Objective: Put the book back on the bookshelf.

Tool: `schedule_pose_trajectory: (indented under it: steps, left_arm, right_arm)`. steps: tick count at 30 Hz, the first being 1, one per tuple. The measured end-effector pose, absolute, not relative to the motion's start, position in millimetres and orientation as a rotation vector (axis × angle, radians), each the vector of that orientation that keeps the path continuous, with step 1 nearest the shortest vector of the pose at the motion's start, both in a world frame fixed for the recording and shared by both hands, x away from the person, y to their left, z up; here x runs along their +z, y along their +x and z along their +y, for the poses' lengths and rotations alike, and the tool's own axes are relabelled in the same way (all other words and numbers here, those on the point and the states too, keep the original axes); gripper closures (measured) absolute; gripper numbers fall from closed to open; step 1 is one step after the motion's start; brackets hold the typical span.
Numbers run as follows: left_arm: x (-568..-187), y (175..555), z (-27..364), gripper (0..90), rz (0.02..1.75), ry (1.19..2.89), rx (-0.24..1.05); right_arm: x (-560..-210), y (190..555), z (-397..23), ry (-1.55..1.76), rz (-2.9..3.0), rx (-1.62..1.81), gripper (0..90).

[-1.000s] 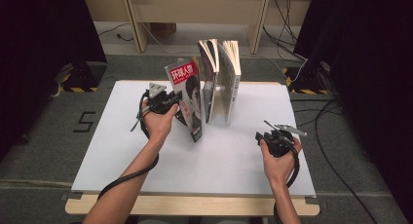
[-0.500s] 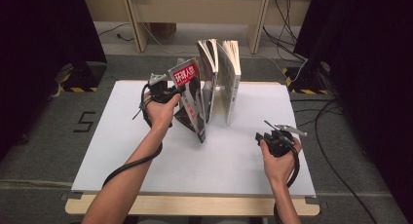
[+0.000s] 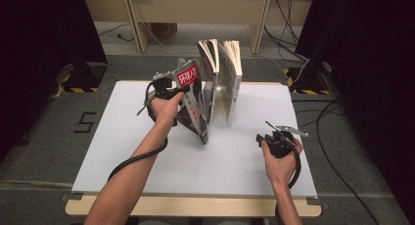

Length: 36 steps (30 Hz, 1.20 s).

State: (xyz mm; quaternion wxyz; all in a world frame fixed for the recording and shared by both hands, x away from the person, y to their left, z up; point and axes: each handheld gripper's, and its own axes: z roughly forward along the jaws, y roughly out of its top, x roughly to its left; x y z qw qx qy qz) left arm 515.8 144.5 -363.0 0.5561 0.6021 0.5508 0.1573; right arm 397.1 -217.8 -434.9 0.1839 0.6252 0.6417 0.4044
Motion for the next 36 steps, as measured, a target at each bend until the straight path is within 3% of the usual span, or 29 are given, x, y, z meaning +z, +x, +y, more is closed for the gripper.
schedule_pose_trajectory:
  steps: [16,36]
  left_arm:
    - [-311,506,151,86.2,1.099,1.381,0.667]
    - [-341,502,160,85.4,1.085,1.437,0.802]
  right_arm:
    - [-435,396,-220,1.770,1.795,1.150,61.7]
    - [-434,396,-220,1.759,1.792,1.148,61.9]
